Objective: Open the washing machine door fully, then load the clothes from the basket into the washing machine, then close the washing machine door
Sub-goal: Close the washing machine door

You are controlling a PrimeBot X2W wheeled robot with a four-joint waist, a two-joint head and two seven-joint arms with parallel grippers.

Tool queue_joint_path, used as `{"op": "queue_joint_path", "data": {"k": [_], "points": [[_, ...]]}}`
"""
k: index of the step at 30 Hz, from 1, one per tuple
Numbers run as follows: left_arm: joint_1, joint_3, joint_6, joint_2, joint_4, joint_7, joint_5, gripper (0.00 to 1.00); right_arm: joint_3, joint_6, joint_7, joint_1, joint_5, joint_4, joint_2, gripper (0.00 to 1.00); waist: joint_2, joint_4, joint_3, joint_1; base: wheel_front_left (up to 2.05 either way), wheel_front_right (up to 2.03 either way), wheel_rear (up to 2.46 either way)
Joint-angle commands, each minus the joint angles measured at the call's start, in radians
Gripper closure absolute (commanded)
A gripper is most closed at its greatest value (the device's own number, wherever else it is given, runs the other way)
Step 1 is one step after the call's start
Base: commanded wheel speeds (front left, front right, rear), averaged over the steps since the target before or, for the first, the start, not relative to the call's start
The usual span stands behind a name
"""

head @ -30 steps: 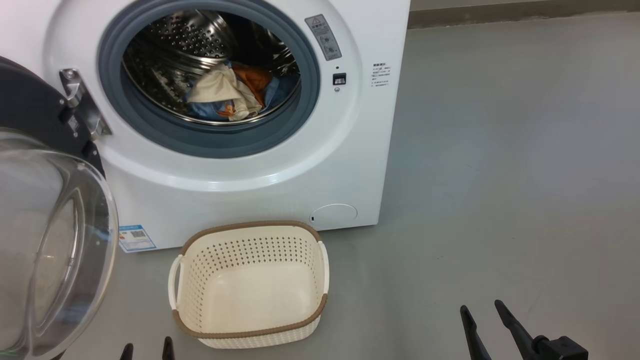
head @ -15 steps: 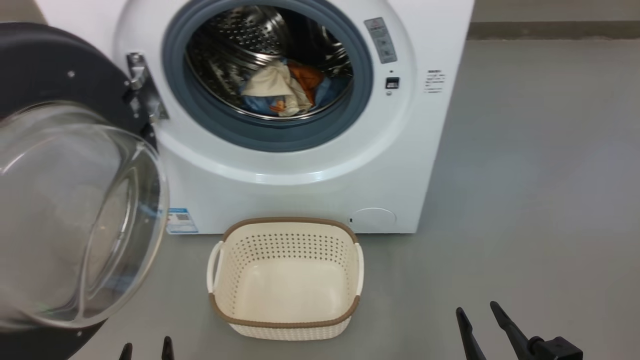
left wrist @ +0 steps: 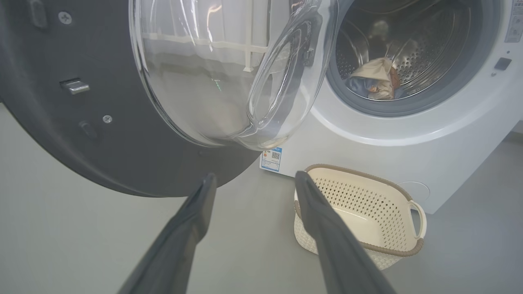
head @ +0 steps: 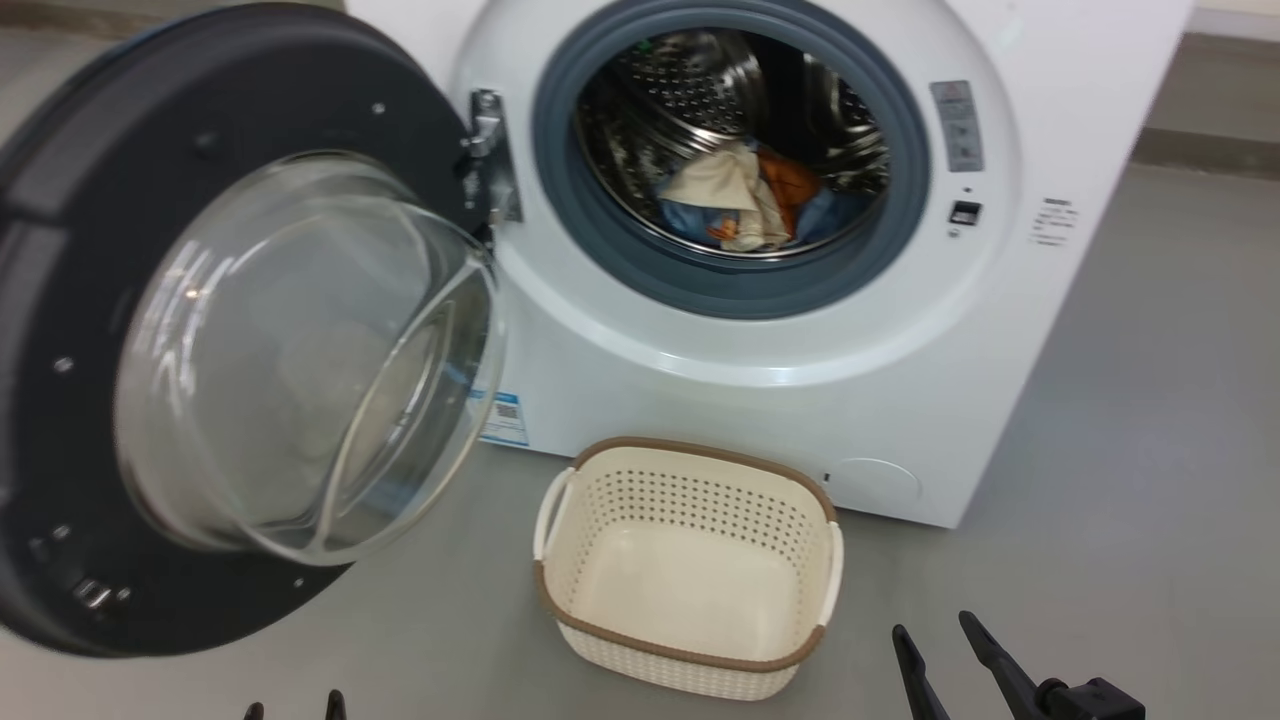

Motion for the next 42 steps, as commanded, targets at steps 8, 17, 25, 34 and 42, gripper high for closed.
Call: {"op": "queue_joint_path", "data": {"k": [8, 17, 25, 34, 42], "points": [[-0.011, 0.049, 0.012, 0.008, -0.033, -0.006, 0.007, 0.00, 0.045, 0.002, -0.005, -0.038, 0.010, -0.018, -0.012, 0.00, 0.0000, 0.143, -0.026, -0.0001, 0.00, 0.00, 0.00], [-0.007, 0.064, 0.030, 0.008, -0.056, -0.006, -0.015, 0.00, 0.073, 0.002, -0.005, -0.081, 0.014, 0.005, -0.017, 0.00, 0.0000, 0.158, -0.009, -0.0001, 0.00, 0.00, 0.00], [-0.004, 0.072, 0.045, 0.008, -0.070, -0.006, -0.034, 0.00, 0.086, 0.002, -0.005, -0.102, 0.016, 0.018, -0.020, 0.00, 0.0000, 0.164, -0.002, -0.0001, 0.00, 0.00, 0.00], [-0.013, 0.159, 0.034, 0.008, -0.031, -0.006, -0.312, 1.00, 0.090, 0.002, -0.005, -0.102, 0.018, 0.020, -0.019, 0.00, 0.0000, 0.165, -0.001, -0.0001, 0.00, 0.00, 0.00], [-0.069, 0.340, -0.035, 0.008, 0.022, -0.006, -0.625, 1.00, 0.089, 0.002, -0.005, -0.093, 0.018, 0.020, -0.018, 0.00, 0.0000, 0.168, 0.002, -0.0001, 0.00, 0.00, 0.00]]}}
